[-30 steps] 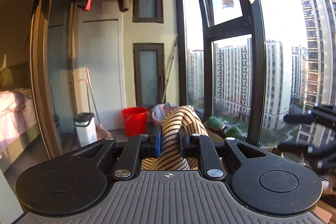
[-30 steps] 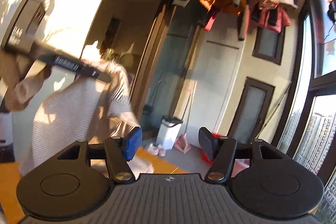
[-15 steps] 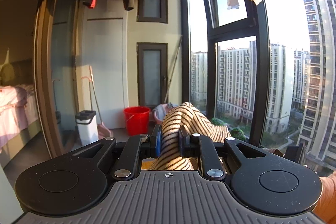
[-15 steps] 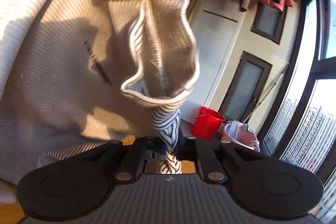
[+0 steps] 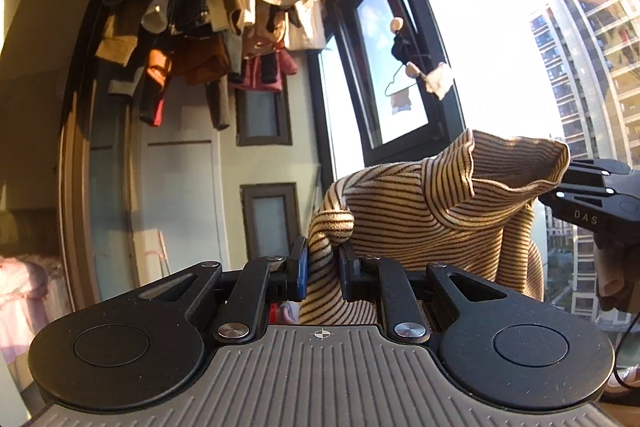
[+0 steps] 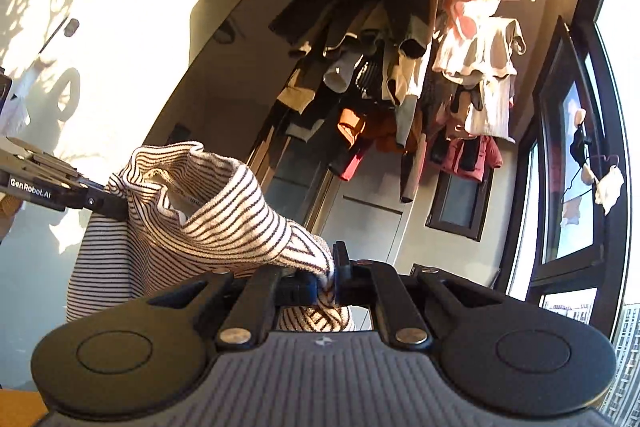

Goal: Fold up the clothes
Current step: 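Lower the shirt flat onto the table and open both grippers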

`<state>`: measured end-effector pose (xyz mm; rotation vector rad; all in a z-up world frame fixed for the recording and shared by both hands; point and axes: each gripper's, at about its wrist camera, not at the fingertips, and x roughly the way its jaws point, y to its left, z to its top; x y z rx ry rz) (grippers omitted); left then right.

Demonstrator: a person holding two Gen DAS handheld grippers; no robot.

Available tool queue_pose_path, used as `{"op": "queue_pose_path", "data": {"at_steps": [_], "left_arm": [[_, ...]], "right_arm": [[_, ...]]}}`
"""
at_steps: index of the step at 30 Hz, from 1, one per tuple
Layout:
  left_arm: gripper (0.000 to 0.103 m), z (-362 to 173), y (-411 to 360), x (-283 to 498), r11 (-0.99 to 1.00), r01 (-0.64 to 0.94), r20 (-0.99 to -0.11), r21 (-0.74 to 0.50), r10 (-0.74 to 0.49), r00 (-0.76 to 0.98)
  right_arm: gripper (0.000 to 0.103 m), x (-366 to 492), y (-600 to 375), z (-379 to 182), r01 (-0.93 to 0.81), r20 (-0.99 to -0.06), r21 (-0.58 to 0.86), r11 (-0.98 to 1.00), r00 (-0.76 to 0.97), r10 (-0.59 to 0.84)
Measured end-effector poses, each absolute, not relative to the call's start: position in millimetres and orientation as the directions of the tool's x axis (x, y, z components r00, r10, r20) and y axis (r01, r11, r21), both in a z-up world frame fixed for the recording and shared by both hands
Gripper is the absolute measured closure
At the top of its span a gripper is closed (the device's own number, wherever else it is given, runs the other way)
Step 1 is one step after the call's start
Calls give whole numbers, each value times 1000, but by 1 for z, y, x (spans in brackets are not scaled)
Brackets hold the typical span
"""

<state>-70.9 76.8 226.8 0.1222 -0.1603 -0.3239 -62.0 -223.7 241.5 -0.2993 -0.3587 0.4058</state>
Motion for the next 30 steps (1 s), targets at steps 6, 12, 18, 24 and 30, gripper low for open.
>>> {"op": "queue_pose_path", "data": {"at_steps": [6,12,18,24,30], "left_arm": [[85,243,69,-105,920,353,200,173,-383,902],[83,227,65,-41,936,326,71,131,-336,939],[77,144,57,118,975,202,-179,89,-184,967],[66,66,86,211,998,61,-446,13,-49,893],[38,38,80,199,972,199,-518,-126,-235,822]], "right_arm": [[96,-73,-254,260,-446,185,-236,864,852,490],[96,3,-253,226,-509,-21,-68,858,861,508],[95,153,-216,152,-392,-255,-19,920,891,375],[80,226,-203,75,-265,-386,-24,964,892,236],[67,225,-204,39,-261,-468,-56,964,859,205]]}}
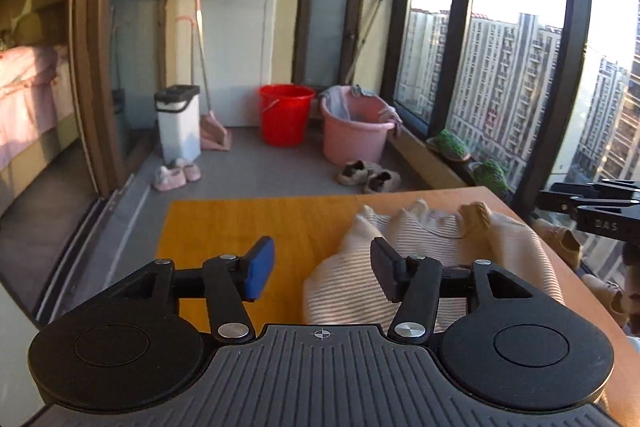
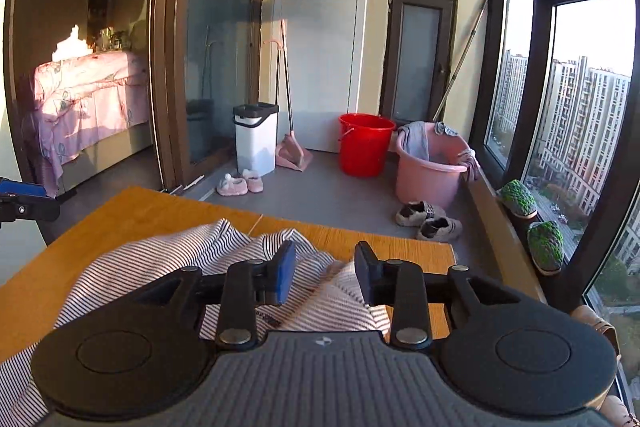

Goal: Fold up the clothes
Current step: 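Lower the shirt flat onto the table and open both grippers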

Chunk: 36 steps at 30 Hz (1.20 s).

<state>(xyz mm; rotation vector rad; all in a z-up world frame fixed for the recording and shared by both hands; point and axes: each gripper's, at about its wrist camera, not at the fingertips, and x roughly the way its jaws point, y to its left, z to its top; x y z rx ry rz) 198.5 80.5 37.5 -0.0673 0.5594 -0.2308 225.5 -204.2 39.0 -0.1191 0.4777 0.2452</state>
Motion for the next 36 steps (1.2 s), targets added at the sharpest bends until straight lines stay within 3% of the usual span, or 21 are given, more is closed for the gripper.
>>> {"op": "queue_pose_path", "data": {"at_steps": [1,4,7,9,12,16,20,28,29,31,33,36], "left_arm": [[30,31,73,198,964,232,-527,-130,-265,808],[26,13,54,206,960,268,-556,-84,-269,787],[26,-13,45,213,970,224,-616,-93,-233,753],[26,-24,45,205,970,215,-633,-116,-240,736],[23,-30,39,177,951,286,-615,-114,-294,732],[15,-44,31,143,924,357,-626,-139,-361,691],[14,-53,27,119,943,314,-640,-111,-310,704],[11,-50,39,81,935,272,-633,-228,-354,689],[10,-50,41,79,931,277,-626,-240,-366,689],[6,-52,44,77,923,281,-613,-263,-385,690],[6,-52,48,79,915,285,-607,-286,-403,685],[6,-53,55,83,901,281,-598,-330,-430,677]], "right_arm": [[62,225,-205,36,-254,-475,-59,965,858,197],[45,227,-213,27,-228,-522,-39,973,835,175],[45,228,-225,11,-170,-592,23,985,792,150],[45,214,-233,2,-158,-625,134,978,752,207],[44,178,-232,-2,-235,-626,178,956,722,294],[34,143,-233,-7,-282,-631,231,931,686,364],[34,137,-235,-21,-250,-641,282,926,669,376],[33,171,-212,-29,-210,-655,368,906,633,412],[35,173,-206,-28,-224,-663,351,909,626,410],[67,174,-192,-20,-281,-670,314,907,611,421],[78,168,-182,-2,-336,-644,278,900,630,434],[80,159,-175,26,-386,-595,203,900,682,426]]}}
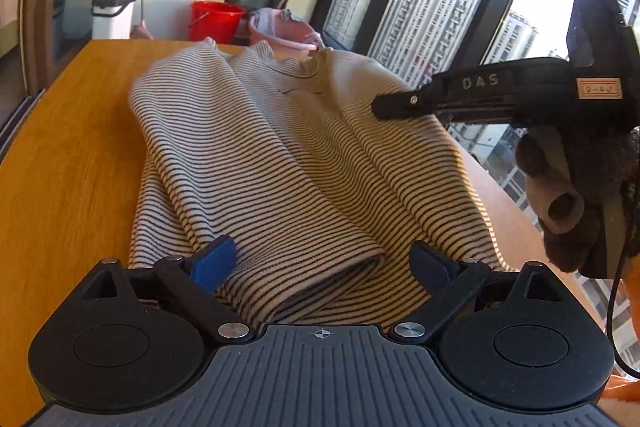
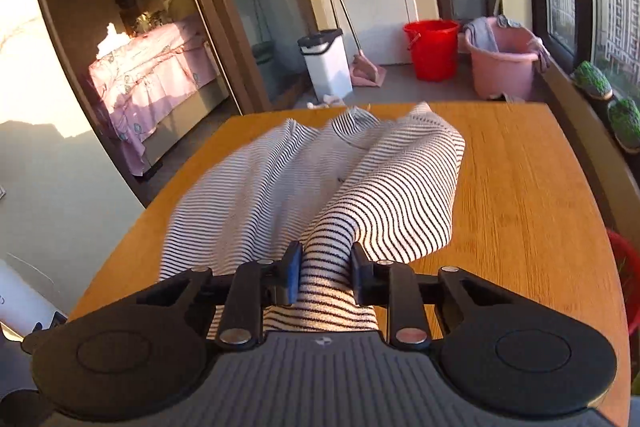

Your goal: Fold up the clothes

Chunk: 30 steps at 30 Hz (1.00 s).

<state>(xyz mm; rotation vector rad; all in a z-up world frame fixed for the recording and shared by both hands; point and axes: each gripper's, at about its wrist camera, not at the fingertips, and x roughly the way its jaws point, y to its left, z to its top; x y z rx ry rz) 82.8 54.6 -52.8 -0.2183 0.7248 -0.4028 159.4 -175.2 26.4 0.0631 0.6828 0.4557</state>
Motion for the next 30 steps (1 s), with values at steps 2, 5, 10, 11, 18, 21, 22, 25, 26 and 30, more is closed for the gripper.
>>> {"op": "queue_pose_path", "data": {"at_steps": [2,5,10,11,18,21,22,25,26,30], "left_arm": [[6,-54,57,83,896,278,-593,-346,-439,675],[6,-54,60,84,891,277,-590,-360,-447,672],[6,-55,65,85,878,267,-585,-397,-466,664],[6,-55,65,86,876,264,-584,-403,-469,662],[3,-56,63,80,870,268,-584,-413,-479,656],[3,-55,67,82,871,266,-587,-413,-478,653],[3,-55,68,83,872,264,-588,-413,-477,654],[3,-55,73,83,866,262,-589,-427,-486,646],[3,-55,74,83,863,262,-589,-432,-489,643],[3,-53,78,80,860,253,-597,-443,-494,632]], "right_arm": [[80,155,-170,35,-357,-588,62,932,741,323],[80,148,-170,34,-283,-537,-184,941,831,145],[57,132,-207,22,-298,-642,40,954,724,253],[54,128,-210,17,-295,-655,53,954,711,256],[71,109,-221,-24,-282,-706,239,929,607,365],[81,98,-220,-23,-313,-709,237,920,592,384],[84,94,-222,-22,-316,-712,240,918,586,387],[85,81,-232,-19,-317,-725,243,916,568,389],[85,76,-236,-19,-319,-729,242,916,564,389],[85,58,-234,-5,-326,-723,54,944,639,262]]}}
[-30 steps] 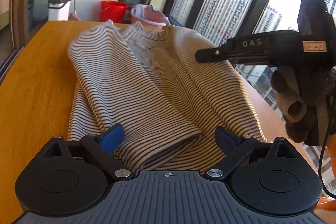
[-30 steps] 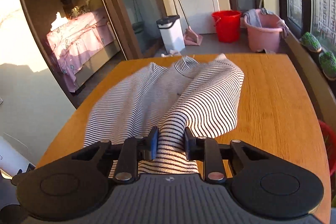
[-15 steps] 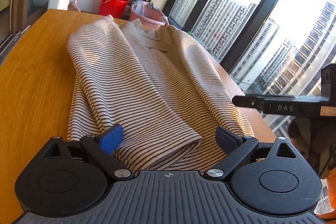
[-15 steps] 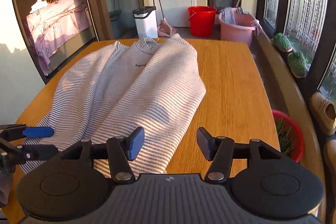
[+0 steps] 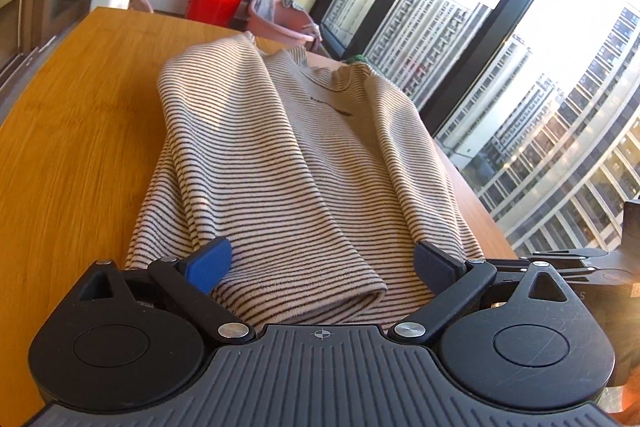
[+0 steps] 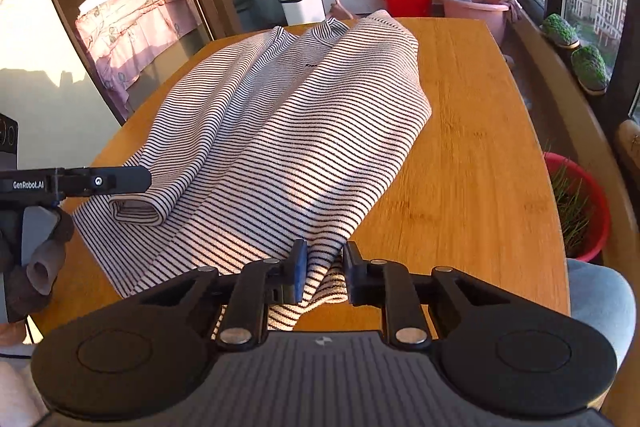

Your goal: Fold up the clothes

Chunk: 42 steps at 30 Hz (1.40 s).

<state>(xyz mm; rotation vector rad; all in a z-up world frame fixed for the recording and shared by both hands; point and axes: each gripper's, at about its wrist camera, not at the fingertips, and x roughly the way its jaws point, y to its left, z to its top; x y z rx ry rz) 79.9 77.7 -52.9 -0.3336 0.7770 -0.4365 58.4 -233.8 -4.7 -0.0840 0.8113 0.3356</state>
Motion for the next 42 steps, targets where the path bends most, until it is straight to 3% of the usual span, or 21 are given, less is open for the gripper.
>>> {"op": "queue_pose_path", "data": {"at_steps": [3,6,9,14,18,20,22,23,25,30,34,38,39,42], "left_arm": [[3,-51,78,77,865,257,-606,-430,-488,629],[3,-50,80,75,865,259,-609,-430,-490,624],[3,-50,81,77,865,247,-615,-436,-487,621],[0,-51,75,77,872,234,-625,-430,-475,620],[0,-51,74,76,874,237,-627,-425,-472,619],[0,-52,74,76,876,241,-628,-418,-471,619],[0,-53,74,75,877,245,-626,-414,-470,622],[0,-53,74,74,876,245,-625,-415,-470,623],[0,-54,74,74,875,246,-621,-417,-473,625],[0,-55,72,76,873,250,-618,-418,-475,626],[0,-55,74,77,869,248,-617,-427,-481,623],[0,-54,81,80,854,222,-611,-470,-496,617],[0,-54,83,81,849,213,-609,-483,-501,615],[0,-55,87,84,836,199,-602,-511,-513,612]], "right_arm": [[90,51,-231,10,-293,-659,-141,946,741,132],[88,46,-242,31,-346,-634,10,938,723,274],[52,27,-229,36,-481,-632,52,875,663,402],[33,11,-206,13,-576,-702,132,806,520,487],[31,14,-205,2,-531,-703,145,835,538,464],[35,24,-223,4,-436,-668,218,873,585,459],[69,35,-239,5,-355,-660,268,896,610,439],[73,38,-243,2,-329,-675,259,908,611,414],[73,40,-248,-6,-291,-704,256,922,597,384],[67,45,-247,-24,-270,-677,390,880,564,473],[90,50,-231,-24,-308,-641,464,831,530,555],[93,49,-232,27,-384,-513,482,787,605,609],[102,46,-236,45,-410,-464,471,781,637,615],[103,35,-248,88,-438,-377,387,811,727,573]]}}
